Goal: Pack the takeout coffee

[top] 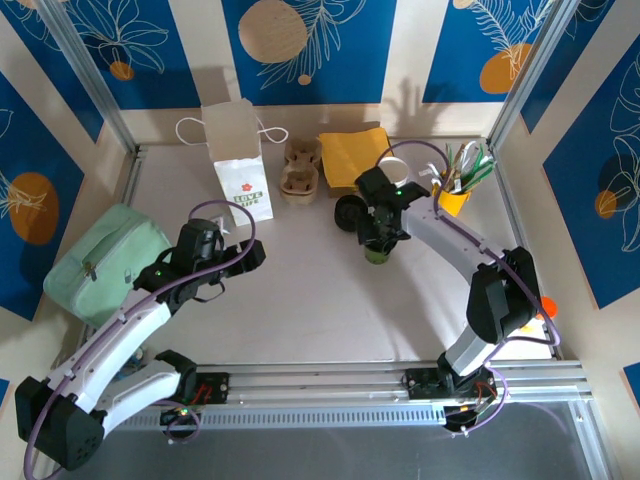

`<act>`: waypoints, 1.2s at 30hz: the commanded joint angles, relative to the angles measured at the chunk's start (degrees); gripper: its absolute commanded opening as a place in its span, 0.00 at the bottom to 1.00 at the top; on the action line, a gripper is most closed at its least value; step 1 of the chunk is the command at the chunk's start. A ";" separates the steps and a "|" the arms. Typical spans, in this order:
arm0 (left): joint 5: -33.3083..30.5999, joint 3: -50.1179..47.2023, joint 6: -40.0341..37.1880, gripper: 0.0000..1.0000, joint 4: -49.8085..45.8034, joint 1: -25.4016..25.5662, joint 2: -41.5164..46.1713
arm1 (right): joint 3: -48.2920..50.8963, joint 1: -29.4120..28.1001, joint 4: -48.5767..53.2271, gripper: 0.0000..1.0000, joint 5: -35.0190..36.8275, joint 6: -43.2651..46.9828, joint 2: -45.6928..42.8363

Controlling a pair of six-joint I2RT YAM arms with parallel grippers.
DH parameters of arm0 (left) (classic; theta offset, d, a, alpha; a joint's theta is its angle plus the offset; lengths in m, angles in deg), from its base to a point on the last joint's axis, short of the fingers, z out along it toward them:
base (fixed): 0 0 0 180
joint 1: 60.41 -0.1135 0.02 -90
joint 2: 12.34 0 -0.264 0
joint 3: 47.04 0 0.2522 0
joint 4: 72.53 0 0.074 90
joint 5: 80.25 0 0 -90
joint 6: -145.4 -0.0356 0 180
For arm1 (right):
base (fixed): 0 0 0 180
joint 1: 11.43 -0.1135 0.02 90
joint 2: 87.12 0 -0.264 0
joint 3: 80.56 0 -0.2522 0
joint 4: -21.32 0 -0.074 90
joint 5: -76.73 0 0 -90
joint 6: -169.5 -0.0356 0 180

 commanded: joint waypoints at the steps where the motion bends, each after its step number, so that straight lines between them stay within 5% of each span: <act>1: 0.51 0.15 -0.33 0.83 -0.57 -0.73 0.96 | -0.06 3.48 -0.51 0.72 0.88 2.84 -0.61; 22: 0.78 -0.45 -0.87 0.83 0.02 -1.17 -0.02 | -4.08 22.30 -0.21 0.72 -2.03 2.94 2.29; 36: 1.64 -1.20 -0.76 0.83 1.40 -1.39 -1.04 | -2.82 28.53 -0.61 0.73 -2.19 1.05 2.28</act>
